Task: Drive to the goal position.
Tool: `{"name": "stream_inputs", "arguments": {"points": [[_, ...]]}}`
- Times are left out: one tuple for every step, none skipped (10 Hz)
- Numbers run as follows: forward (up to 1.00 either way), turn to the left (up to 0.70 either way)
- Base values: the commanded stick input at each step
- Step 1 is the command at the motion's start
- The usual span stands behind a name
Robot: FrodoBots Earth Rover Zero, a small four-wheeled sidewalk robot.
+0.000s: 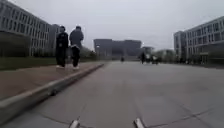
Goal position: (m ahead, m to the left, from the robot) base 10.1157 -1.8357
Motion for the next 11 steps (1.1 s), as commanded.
{"name": "stream_inputs", "arguments": {"points": [[0.7,-0.04],[0.7,-0.04],[0.7,-0.04],[0.7,-0.04],[0.7,-0.04],[0.7,-0.04],[0.7,-0.18],[0.7,-0.35],[0.7,-0.35],[0.7,-0.35],[0.7,-0.35]]}}
